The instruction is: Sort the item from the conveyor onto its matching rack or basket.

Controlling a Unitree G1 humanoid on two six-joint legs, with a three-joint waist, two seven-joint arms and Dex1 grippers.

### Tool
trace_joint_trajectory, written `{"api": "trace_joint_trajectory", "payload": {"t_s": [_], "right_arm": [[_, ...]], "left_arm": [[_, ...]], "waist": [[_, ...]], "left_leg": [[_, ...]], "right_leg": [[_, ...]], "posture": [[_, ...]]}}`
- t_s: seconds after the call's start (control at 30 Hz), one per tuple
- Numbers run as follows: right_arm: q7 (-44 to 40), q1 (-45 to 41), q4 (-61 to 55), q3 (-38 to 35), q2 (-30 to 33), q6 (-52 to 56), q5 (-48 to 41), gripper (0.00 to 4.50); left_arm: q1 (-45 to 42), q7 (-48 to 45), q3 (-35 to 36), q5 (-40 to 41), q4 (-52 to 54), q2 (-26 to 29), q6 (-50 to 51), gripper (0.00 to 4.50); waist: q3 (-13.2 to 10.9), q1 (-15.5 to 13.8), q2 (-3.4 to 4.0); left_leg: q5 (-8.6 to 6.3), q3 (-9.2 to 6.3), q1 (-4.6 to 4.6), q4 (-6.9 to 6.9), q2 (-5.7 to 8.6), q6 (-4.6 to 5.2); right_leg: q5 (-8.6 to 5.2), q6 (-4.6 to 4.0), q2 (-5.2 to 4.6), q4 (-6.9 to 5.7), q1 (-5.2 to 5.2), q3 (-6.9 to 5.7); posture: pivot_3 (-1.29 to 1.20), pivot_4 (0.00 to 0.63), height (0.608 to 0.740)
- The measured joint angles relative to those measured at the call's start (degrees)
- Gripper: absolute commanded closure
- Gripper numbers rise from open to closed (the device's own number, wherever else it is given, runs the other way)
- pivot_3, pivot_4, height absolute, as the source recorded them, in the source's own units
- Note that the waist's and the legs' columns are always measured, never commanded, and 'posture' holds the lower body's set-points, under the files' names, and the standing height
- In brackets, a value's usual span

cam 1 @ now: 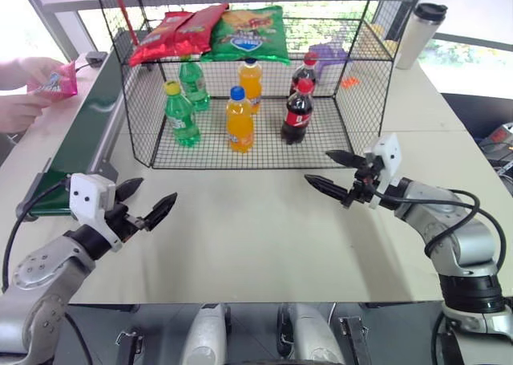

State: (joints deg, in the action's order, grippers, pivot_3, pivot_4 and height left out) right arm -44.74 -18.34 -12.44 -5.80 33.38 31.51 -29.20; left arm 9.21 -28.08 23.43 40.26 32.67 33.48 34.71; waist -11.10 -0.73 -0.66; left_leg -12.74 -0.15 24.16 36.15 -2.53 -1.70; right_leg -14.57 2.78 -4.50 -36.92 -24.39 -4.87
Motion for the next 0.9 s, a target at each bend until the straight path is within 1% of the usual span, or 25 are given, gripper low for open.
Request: {"api": "trace_joint_trajectory", "payload": {"t_s": [0.17,0.37,0.9], "right_arm": [[1.0,-0.2,0.6,1.3,-1.3,-1.0,1.2,0.0],[1.0,-0.2,0.9,2.6,-1.6,-1.1,1.6,0.0],[1.6,-1.3,1.5,2.9,-2.7,-1.9,2.0,0.0]], "left_arm": [[0.3,0.7,-0.1,0.3,0.2,-0.4,0.0,0.02],[0.7,2.3,-0.1,0.2,0.9,-1.6,0.0,0.02],[0.6,3.5,-0.7,-1.7,0.9,-2.6,-0.3,0.02]], "waist": [[0.0,0.0,0.0],[0.0,0.0,0.0],[0.0,0.0,-0.01]], "left_leg": [[0.0,0.0,0.0,0.01,0.0,0.0],[0.0,0.0,0.01,0.02,0.0,0.0],[0.0,0.0,0.0,0.03,0.01,0.01]], "right_leg": [[-0.01,0.02,0.01,-0.02,0.0,0.0],[0.01,-0.01,0.01,-0.02,0.0,0.0],[0.07,0.03,0.01,-0.05,0.0,0.0]], "posture": [[0.0,0.15,0.74],[0.0,0.15,0.74],[0.0,0.15,0.74]]}}
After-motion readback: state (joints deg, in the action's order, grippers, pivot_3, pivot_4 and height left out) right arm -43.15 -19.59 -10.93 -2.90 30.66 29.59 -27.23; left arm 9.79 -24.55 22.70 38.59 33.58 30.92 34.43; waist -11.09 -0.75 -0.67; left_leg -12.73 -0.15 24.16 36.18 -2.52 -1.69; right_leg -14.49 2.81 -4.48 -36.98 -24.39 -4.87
